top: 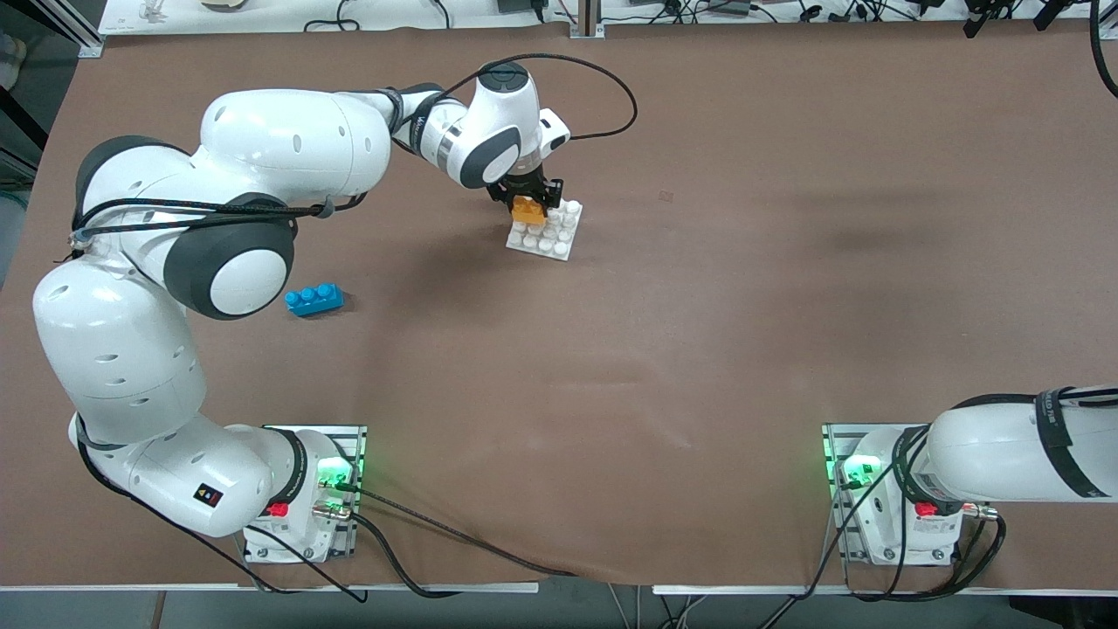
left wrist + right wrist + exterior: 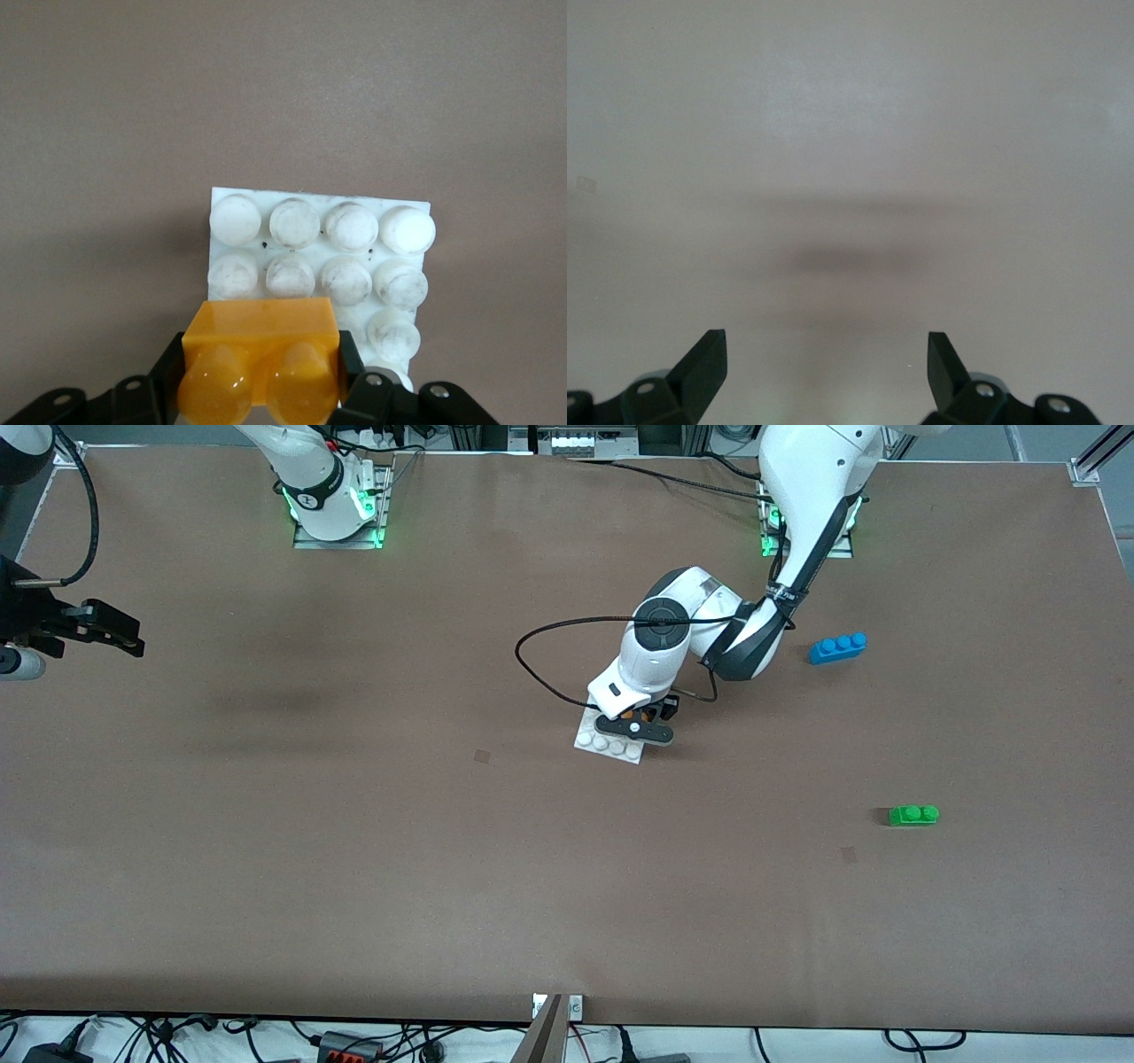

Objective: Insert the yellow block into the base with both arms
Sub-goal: 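Lower the yellow block onto the base plate studs with the left gripper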

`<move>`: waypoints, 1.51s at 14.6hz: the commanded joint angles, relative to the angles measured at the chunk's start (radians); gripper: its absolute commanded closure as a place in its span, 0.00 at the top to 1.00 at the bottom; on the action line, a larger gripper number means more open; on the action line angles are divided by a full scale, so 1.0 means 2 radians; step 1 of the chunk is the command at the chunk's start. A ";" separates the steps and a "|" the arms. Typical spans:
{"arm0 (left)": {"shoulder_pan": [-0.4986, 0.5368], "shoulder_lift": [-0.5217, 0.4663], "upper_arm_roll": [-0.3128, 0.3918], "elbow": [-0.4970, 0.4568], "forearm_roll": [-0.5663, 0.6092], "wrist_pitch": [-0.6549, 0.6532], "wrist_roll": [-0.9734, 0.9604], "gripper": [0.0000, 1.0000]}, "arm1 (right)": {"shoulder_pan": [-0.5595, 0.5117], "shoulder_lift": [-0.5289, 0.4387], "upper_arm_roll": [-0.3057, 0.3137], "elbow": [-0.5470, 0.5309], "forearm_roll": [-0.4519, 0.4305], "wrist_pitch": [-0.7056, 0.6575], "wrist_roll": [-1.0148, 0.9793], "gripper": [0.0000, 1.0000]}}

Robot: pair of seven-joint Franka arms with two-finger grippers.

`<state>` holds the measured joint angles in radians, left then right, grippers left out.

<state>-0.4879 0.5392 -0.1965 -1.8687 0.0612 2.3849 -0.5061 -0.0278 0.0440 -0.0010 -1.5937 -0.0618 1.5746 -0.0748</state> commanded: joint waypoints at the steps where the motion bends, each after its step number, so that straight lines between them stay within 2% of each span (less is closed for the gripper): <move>1: 0.005 -0.010 0.000 -0.001 0.008 -0.012 0.028 0.40 | -0.003 0.003 0.003 0.009 -0.004 -0.004 0.007 1.00; 8: -0.011 0.005 -0.001 0.005 0.007 -0.009 0.014 0.40 | -0.001 0.003 0.003 0.010 -0.004 -0.004 0.007 1.00; 22: -0.014 0.023 -0.001 0.020 0.008 0.001 0.017 0.40 | 0.000 0.003 0.004 0.010 -0.004 -0.004 0.007 1.00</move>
<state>-0.5110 0.5688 -0.2000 -1.8578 0.0613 2.3872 -0.4754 -0.0260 0.0440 0.0003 -1.5929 -0.0618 1.5745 -0.0748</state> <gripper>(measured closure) 0.322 0.000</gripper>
